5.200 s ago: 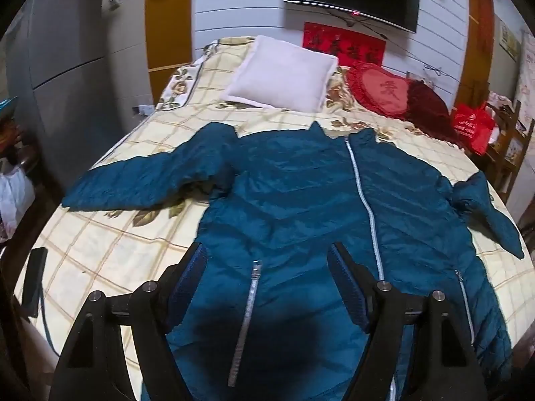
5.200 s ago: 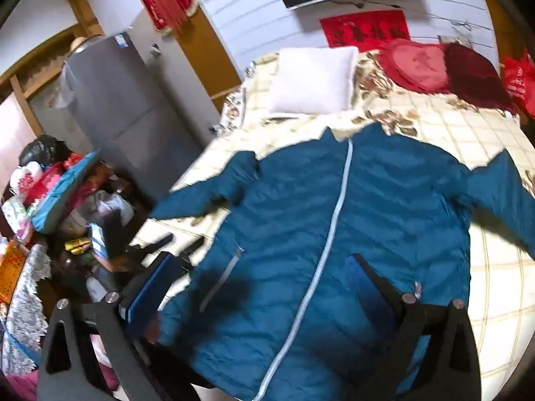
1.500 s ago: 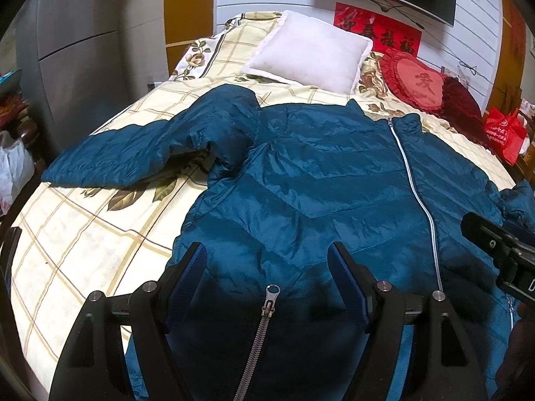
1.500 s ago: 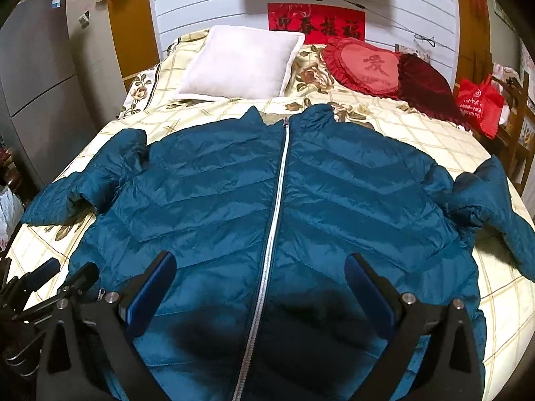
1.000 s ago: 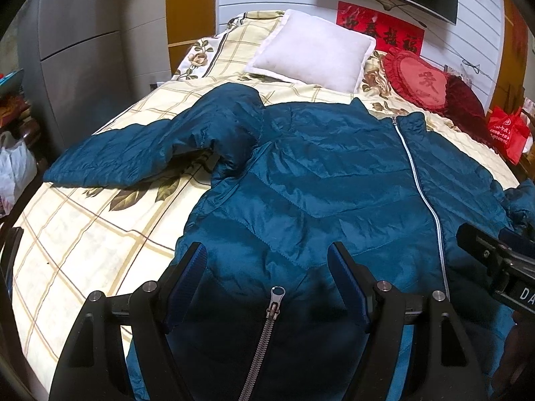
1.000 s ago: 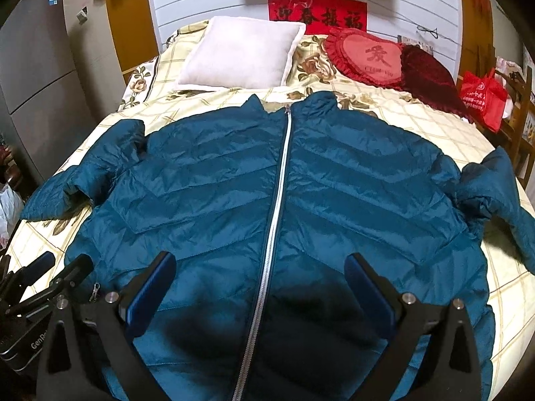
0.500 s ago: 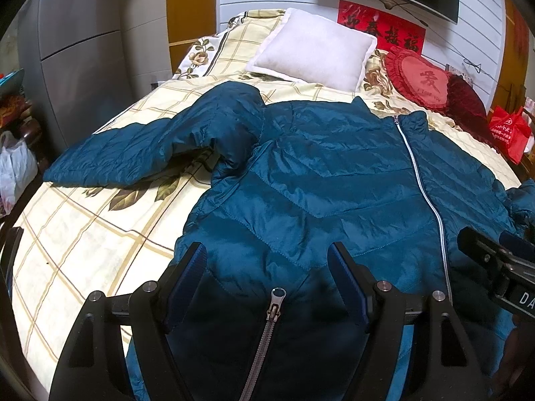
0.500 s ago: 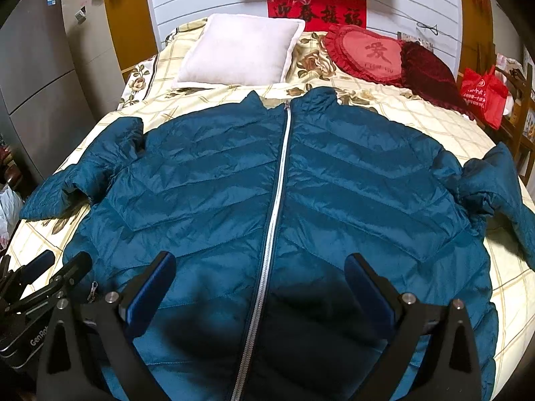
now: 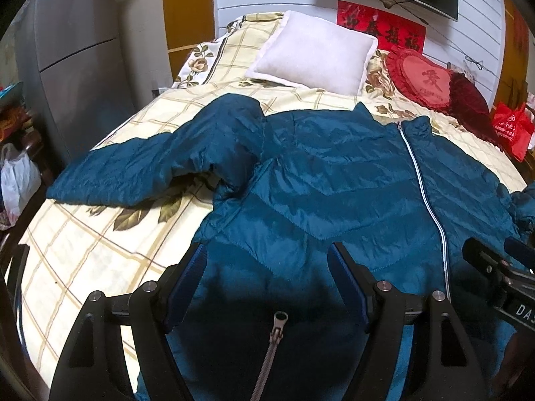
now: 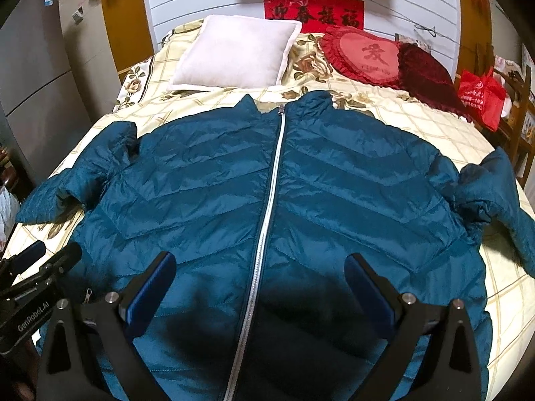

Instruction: Fold large clothes

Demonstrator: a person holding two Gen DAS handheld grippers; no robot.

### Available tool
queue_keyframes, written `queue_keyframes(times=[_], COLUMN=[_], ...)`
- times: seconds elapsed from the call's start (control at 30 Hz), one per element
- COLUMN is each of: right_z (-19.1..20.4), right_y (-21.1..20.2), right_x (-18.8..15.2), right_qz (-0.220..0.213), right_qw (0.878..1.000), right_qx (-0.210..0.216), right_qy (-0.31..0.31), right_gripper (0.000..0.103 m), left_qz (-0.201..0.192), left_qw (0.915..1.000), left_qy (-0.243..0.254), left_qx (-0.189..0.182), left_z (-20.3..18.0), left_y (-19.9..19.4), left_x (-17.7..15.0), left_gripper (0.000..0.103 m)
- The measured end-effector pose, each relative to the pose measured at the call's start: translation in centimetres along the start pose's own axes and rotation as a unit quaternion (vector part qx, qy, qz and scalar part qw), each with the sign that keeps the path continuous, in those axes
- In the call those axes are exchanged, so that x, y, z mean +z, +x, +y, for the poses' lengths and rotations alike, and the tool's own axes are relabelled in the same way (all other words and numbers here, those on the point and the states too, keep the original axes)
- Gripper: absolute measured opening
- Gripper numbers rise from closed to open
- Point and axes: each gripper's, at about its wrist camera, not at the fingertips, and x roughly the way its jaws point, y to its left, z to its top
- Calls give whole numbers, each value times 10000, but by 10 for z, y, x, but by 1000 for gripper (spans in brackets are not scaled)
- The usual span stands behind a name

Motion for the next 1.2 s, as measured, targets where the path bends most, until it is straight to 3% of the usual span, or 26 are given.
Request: queue_keyframes(times=[1.2], right_z=[8], right_y=[30], right_x=[8], right_qz=[201], right_qw=[9998], right_qx=[31], right_qy=[6], right_gripper=[102], left_qz=[195], left_qw=[9997], left_qy=[-147], left_qx=[-90], left_z=[4], left_y=[23], left_x=[15], left_gripper=[68])
